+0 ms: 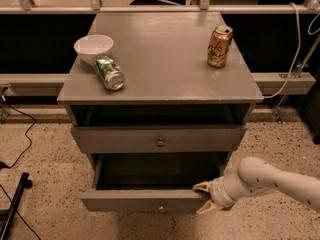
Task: Open middle drawer
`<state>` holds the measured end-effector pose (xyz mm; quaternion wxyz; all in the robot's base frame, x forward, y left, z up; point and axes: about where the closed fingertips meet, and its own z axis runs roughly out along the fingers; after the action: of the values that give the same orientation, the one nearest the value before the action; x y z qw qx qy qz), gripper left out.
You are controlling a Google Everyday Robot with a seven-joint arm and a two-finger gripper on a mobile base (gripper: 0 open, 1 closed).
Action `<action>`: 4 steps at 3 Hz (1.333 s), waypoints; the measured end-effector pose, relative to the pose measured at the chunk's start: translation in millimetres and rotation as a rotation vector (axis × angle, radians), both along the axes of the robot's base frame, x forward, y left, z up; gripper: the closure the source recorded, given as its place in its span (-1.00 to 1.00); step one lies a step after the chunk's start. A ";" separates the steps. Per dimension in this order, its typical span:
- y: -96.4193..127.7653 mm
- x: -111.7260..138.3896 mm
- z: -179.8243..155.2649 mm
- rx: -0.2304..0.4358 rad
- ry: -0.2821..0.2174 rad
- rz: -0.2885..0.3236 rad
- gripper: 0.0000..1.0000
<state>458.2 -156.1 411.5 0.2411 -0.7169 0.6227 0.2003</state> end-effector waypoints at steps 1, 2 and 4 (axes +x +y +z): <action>-2.2 -21.4 7.7 0.004 0.035 0.028 -0.10; -1.5 -38.5 27.9 -0.035 0.033 0.046 -0.47; 9.6 -19.2 86.9 -0.121 -0.078 0.051 -1.00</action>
Offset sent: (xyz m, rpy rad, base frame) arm -0.0598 -0.0050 0.0631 -0.0995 0.0168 0.0650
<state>439.0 -146.5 498.5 0.2162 -0.7530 0.6055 0.1401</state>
